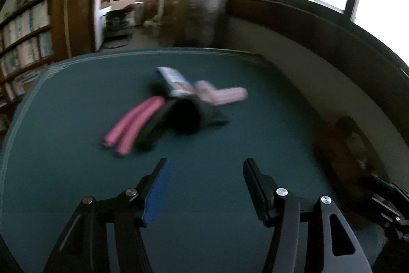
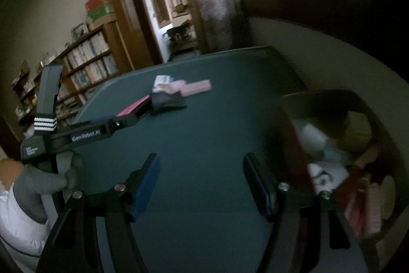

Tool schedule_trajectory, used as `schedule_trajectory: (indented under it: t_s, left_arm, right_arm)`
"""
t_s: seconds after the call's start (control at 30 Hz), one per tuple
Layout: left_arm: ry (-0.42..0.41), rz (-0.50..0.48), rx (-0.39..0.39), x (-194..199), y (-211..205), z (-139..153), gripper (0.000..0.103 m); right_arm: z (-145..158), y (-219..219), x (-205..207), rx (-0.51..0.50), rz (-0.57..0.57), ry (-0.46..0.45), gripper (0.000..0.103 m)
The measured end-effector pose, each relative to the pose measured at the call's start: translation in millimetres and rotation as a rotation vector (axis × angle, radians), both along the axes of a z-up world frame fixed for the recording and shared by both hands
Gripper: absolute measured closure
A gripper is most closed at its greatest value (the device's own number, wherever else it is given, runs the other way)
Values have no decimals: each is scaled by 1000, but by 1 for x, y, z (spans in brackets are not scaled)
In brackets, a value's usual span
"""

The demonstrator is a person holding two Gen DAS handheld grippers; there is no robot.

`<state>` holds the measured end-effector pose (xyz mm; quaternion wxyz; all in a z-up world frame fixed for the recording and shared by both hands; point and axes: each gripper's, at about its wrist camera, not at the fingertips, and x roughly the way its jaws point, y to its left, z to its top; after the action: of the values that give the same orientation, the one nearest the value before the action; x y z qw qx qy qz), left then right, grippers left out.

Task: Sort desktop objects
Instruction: 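Return both tools from the box to the table, then grasp the pink foam curlers at their bend with the left tool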

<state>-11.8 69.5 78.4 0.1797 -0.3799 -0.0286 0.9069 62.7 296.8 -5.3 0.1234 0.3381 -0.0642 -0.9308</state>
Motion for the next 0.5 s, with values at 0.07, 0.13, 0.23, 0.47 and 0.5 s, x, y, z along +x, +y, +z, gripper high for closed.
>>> schedule_trajectory:
  t_s: [0.07,0.13,0.23,0.47,0.5]
  left_arm:
    - [-7,32,-8,-6,-18,-4,42]
    - [-14,65,-22,-12,-35,-9,42]
    - [-27,105,-44,-25,-54,-16,42]
    - [-53,138,-92,-56,-71,-32,42]
    - [-54,138,-100,-60,-71,-34,42]
  right_arm:
    - [-3,-9,-5,2,14,-12,32]
    - [-7,-17,-10,3,28,-27,32]
    - [-13,-27,-17,5,43,-49,32]
    - [-21,-43,-26,17,70,-81,32]
    - [-22,-44,-27,19,71,-83,32]
